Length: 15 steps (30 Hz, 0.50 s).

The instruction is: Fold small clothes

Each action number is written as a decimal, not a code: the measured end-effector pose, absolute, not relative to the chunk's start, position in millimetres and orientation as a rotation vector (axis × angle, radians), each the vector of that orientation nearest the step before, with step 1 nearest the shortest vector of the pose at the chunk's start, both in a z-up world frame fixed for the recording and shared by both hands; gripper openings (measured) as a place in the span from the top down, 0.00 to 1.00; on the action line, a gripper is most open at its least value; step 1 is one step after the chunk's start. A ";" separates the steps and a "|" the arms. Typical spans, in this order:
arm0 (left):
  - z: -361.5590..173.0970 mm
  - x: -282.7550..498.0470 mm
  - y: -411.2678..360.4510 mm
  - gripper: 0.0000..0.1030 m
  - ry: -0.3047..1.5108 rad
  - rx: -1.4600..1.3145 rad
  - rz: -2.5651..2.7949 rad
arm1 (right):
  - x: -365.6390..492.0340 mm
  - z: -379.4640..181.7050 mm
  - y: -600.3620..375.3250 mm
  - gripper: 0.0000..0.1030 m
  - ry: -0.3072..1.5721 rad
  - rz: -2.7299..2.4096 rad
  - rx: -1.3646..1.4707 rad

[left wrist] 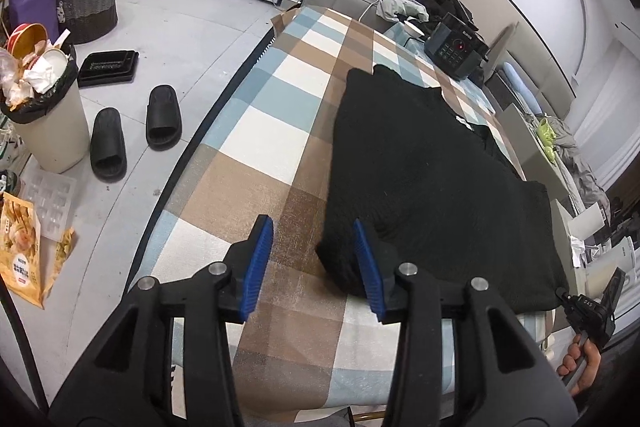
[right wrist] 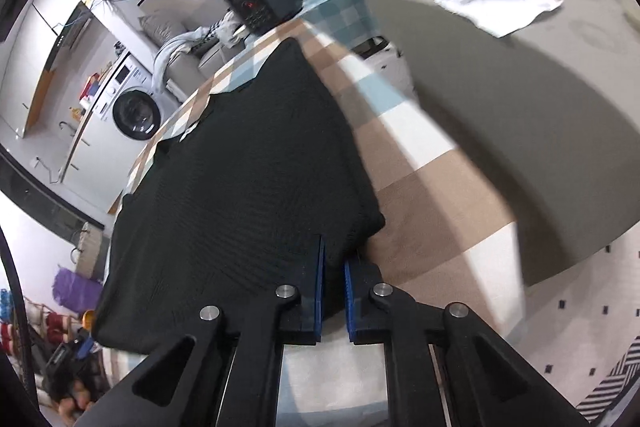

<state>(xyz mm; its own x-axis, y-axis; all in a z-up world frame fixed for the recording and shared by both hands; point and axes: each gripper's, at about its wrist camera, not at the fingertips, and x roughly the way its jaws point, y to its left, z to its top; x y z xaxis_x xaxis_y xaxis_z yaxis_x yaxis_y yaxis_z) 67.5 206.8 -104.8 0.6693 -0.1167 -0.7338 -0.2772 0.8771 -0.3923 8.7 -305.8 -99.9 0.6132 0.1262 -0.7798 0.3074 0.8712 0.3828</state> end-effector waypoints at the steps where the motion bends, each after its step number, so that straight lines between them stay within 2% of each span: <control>1: -104.2 68.7 206.7 0.63 0.843 -0.507 0.092 | 8.1 -101.2 -309.2 0.92 0.918 -0.123 0.524; 3: -102.6 73.5 204.3 0.63 0.840 -0.506 0.080 | 9.0 -101.8 -309.8 0.90 0.926 -0.123 0.515; 5: -102.1 80.5 200.9 0.63 0.844 -0.508 0.059 | 8.1 -97.8 -309.6 0.84 0.913 -0.114 0.526; 7: -103.6 90.1 195.5 0.57 0.855 -0.505 0.035 | 8.3 -91.7 -310.5 0.63 0.887 -0.117 0.514; 9: -106.5 100.1 186.1 0.57 0.873 -0.490 0.008 | 11.7 -90.2 -311.6 0.55 0.880 -0.105 0.526; 15: -118.7 116.1 168.8 0.57 0.910 -0.461 -0.019 | 17.8 -96.2 -305.9 0.55 0.906 -0.090 0.527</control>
<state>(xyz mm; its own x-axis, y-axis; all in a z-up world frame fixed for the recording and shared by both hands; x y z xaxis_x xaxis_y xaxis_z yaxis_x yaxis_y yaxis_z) 116.1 168.8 -118.7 0.6204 -0.2082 -0.7561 -0.1763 0.9024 -0.3931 17.8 -305.9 -96.2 0.6224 0.1433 -0.7695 0.2914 0.8700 0.3977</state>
